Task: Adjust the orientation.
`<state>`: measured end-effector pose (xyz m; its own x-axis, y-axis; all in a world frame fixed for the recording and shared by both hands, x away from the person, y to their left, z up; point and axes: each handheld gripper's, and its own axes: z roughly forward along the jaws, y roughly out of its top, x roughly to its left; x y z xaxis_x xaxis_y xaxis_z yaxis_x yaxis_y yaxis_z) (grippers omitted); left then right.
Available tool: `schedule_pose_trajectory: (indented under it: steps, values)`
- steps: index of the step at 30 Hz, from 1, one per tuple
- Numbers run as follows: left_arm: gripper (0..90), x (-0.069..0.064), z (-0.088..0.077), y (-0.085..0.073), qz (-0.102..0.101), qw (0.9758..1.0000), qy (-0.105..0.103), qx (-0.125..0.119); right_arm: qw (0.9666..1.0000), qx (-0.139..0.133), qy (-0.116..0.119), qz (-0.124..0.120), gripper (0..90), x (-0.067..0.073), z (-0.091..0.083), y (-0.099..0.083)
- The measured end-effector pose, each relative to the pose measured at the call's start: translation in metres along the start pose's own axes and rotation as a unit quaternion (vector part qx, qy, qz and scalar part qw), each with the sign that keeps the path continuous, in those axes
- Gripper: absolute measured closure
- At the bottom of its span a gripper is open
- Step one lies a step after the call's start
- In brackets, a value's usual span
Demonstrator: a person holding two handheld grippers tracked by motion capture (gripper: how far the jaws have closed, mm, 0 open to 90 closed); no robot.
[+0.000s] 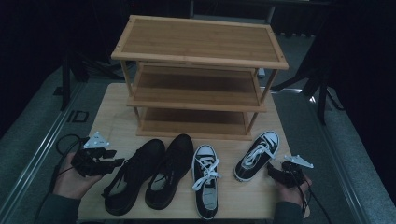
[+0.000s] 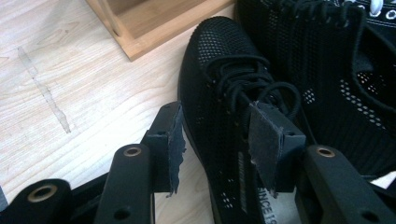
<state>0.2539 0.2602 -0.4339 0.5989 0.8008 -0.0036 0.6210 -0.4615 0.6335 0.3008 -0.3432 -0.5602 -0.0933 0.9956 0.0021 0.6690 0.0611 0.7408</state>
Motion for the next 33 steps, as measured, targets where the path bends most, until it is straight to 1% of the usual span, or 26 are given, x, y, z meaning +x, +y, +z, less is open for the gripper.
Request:
schedule_pose_trajectory:
  steps: [2,6,8,11,14,17,20,22,24,25,26,29,33]
  values:
    - [54.8,-0.003,-0.001,-0.001,0.004,1.0,-0.002,0.003,1.0,0.0,0.0,0.0,28.0,0.0,0.0,0.0]
    - [54.8,-0.004,0.0,-0.002,0.003,1.0,-0.006,0.005,1.0,0.0,0.0,0.0,28.0,0.0,0.0,0.0]
    - [54.8,-0.004,0.003,-0.004,0.002,0.9999,-0.011,0.01,1.0,0.0,0.0,0.0,28.0,0.0,0.0,0.0]
    - [55.0,-0.005,0.005,-0.007,0.003,0.9998,-0.011,0.018,1.0,0.0,0.0,0.0,28.0,0.0,0.0,0.0]
    - [57.3,-0.006,0.008,-0.009,0.003,0.9995,-0.005,0.031,1.0,0.0,0.0,0.0,28.0,0.0,0.0,0.0]
    - [62.4,-0.007,0.01,-0.01,0.007,0.9992,0.001,0.04,1.0,0.0,0.0,0.0,28.0,0.0,0.0,0.0]
    - [68.8,-0.006,0.011,-0.01,0.005,0.9991,-0.004,0.043,1.0,0.0,0.0,0.0,28.0,0.0,0.0,0.0]
    - [69.9,-0.007,0.013,-0.01,0.007,0.9989,-0.004,0.045,1.0,0.0,0.0,0.0,28.0,0.0,0.0,0.0]
    - [69.4,-0.009,0.016,-0.01,0.011,0.9984,-0.002,0.055,1.0,0.0,0.0,0.0,28.0,0.0,0.0,0.0]
    - [68.9,-0.009,0.016,-0.01,0.011,0.9984,-0.002,0.055,1.0,0.0,0.0,0.0,28.0,0.0,0.0,0.0]
    - [68.8,-0.01,0.02,-0.01,0.013,0.9979,0.0,0.063,1.0,0.0,0.0,0.0,27.9,0.0,0.0,0.0]
    - [68.8,-0.01,0.028,-0.011,0.015,0.997,-0.001,0.075,1.0,0.0,0.0,0.0,28.0,0.0,0.0,0.0]
    - [69.3,-0.008,0.035,-0.011,0.01,0.997,-0.008,0.076,1.0,0.0,0.0,0.001,27.9,0.0,0.0,0.0]
